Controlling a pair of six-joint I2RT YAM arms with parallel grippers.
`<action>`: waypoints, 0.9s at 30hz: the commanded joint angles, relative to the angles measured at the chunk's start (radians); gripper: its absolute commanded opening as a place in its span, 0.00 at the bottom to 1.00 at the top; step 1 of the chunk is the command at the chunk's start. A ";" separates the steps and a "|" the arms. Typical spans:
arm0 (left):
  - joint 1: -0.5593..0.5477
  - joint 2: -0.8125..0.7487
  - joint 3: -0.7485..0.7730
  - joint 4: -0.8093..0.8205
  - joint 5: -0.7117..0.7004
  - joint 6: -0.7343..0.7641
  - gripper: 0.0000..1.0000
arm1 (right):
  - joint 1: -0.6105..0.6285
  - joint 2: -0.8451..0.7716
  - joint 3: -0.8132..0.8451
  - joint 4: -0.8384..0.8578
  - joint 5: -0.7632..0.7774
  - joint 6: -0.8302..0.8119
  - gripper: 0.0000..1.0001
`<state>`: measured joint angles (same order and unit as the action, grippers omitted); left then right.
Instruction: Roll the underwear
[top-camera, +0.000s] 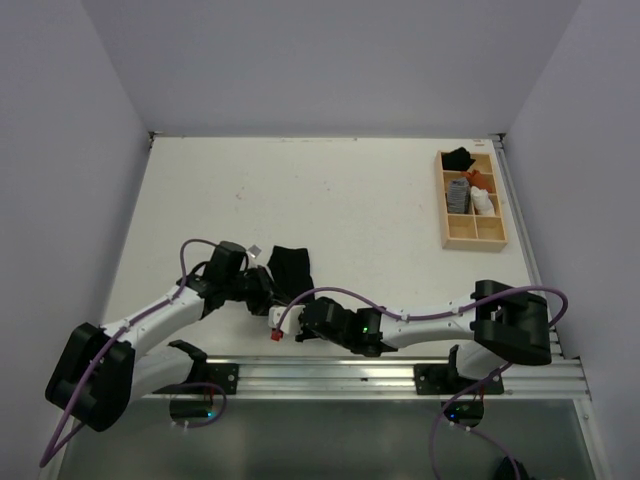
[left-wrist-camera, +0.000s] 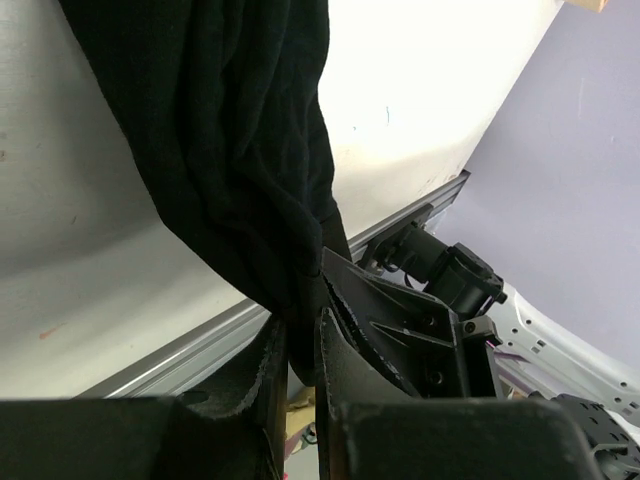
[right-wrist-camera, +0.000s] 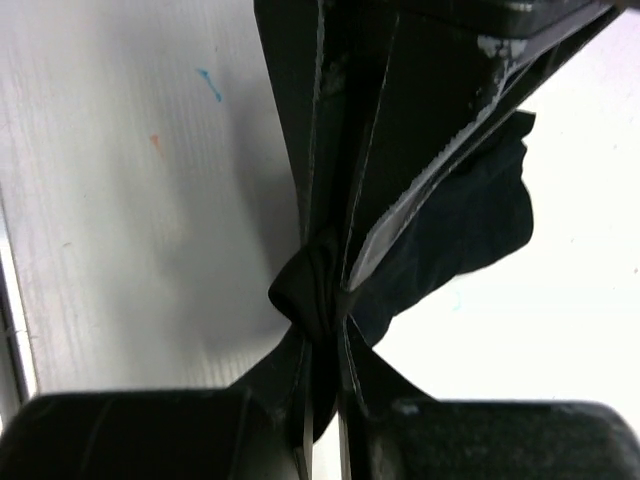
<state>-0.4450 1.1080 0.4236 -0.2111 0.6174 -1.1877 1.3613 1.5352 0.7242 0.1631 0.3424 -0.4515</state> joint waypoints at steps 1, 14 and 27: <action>0.015 0.006 0.055 -0.048 -0.011 0.066 0.16 | 0.009 -0.024 0.021 0.001 -0.040 0.028 0.00; 0.034 0.085 0.314 -0.415 -0.321 0.319 0.39 | 0.009 0.022 0.119 -0.230 -0.095 0.187 0.00; 0.034 0.354 0.445 -0.246 -0.364 0.517 0.30 | 0.021 0.048 0.225 -0.462 -0.180 0.316 0.00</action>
<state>-0.4183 1.4422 0.8146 -0.5724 0.2569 -0.7383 1.3724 1.5661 0.8856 -0.2062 0.2081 -0.1913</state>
